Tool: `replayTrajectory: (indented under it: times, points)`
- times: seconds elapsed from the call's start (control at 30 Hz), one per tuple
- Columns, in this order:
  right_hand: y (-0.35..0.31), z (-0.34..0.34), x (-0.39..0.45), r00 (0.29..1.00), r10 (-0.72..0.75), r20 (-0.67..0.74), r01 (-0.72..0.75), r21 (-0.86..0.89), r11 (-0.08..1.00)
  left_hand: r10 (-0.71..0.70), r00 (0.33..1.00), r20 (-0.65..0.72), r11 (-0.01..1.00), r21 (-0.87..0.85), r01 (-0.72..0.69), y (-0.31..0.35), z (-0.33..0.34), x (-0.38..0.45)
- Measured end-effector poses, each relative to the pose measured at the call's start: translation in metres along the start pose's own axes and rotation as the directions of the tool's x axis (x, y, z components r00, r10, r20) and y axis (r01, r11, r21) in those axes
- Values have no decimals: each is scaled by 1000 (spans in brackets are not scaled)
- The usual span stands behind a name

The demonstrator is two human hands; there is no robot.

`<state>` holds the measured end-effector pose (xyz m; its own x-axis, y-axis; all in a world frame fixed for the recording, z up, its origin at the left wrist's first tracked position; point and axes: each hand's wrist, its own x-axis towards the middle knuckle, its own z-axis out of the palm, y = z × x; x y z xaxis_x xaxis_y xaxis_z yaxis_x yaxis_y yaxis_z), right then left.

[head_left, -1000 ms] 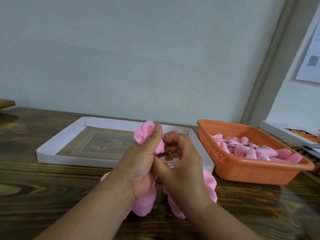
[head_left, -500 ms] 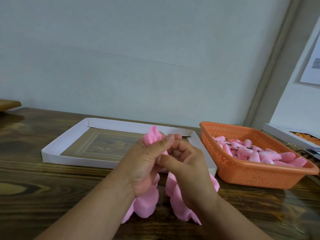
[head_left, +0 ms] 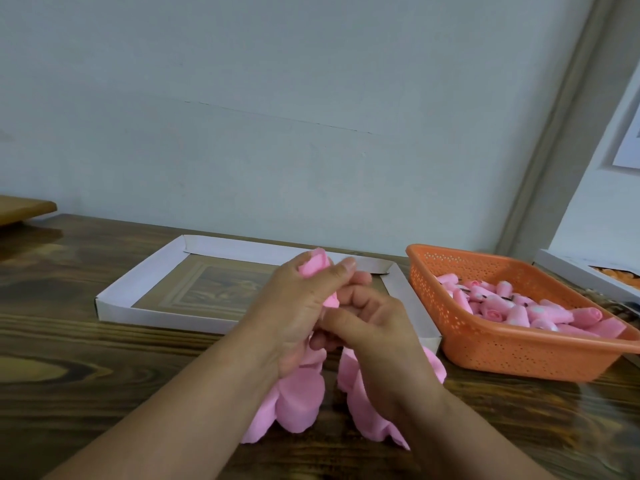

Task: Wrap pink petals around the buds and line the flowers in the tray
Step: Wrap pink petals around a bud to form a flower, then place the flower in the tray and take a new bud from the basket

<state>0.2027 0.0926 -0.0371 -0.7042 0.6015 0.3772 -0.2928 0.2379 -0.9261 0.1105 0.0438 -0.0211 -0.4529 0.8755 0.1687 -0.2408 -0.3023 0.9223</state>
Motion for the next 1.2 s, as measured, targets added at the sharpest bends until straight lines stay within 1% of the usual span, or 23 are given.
replayTrajectory:
  times: [0.03,0.1,0.17,0.2,0.23,0.3,0.37,0.4,0.5,0.53,0.6,0.63,0.7,0.73,0.77,0.8,0.87,0.9,0.93,1.0,1.07,1.17,1.2]
  points:
    - [-2,-1,1,1000,18,22,-18,4,1000,1,1000,1,1000,2,-1,4,-1,2]
    - [-6,-3,2,1000,-5,5,5,-68,998,38,999,-16,998,57,-37,14,-11,7]
    - [-7,-11,5,996,-12,-92,-2,-152,988,99,991,-91,980,181,-81,25,-34,18]
    - [-8,-16,8,989,-10,-149,-15,-169,986,114,982,-153,964,257,-71,31,-51,25]
    - [-9,-21,10,981,-15,-195,-21,-177,984,115,965,-234,940,340,-30,37,-71,33]
    - [-8,-29,14,968,-38,-248,-16,-213,977,118,907,-404,862,495,109,47,-112,48]
    - [-5,-34,18,964,-52,-260,-17,-254,967,114,858,-501,730,628,270,53,-151,57]
    - [-2,-35,19,965,-56,-258,-18,-276,961,118,844,-523,649,684,333,55,-167,61]
    - [4,-37,22,963,-63,-262,-28,-330,944,170,841,-513,360,827,432,57,-199,68]
    - [5,-38,22,962,-66,-264,-27,-336,941,176,846,-504,240,855,459,56,-205,70]
    - [6,-39,22,962,-76,-264,-21,-347,938,150,875,-461,9,886,465,51,-210,74]
    - [6,-40,22,961,-81,-266,-18,-352,936,138,885,-446,-57,888,456,47,-211,76]
    - [7,-42,23,959,-87,-269,-17,-361,932,101,888,-449,-155,875,459,40,-212,79]
    - [7,-43,23,959,-90,-267,-16,-369,929,83,883,-462,-210,858,469,37,-212,80]
    - [8,-44,23,960,-92,-265,-15,-375,927,76,866,-494,-243,834,496,35,-209,78]
    - [8,-44,23,960,-95,-263,-13,-379,925,66,851,-522,-297,804,516,33,-208,78]
    - [9,-45,22,960,-99,-261,-9,-385,923,45,837,-545,-419,750,511,30,-209,80]
    - [9,-46,23,959,-102,-263,-8,-387,922,47,816,-576,-452,716,532,30,-206,80]
    - [9,-48,23,958,-104,-265,-7,-387,922,51,804,-592,-460,701,545,30,-207,80]
    - [9,-50,23,956,-111,-271,-4,-391,920,13,801,-599,-446,713,541,28,-212,83]
    - [9,-51,24,954,-118,-274,-2,-402,916,-14,820,-573,-383,760,525,28,-216,84]
    - [9,-53,24,952,-123,-280,-2,-408,913,2,829,-560,-316,786,532,29,-220,87]
    - [9,-53,24,952,-123,-281,-3,-410,912,31,846,-533,-305,801,515,27,-222,89]
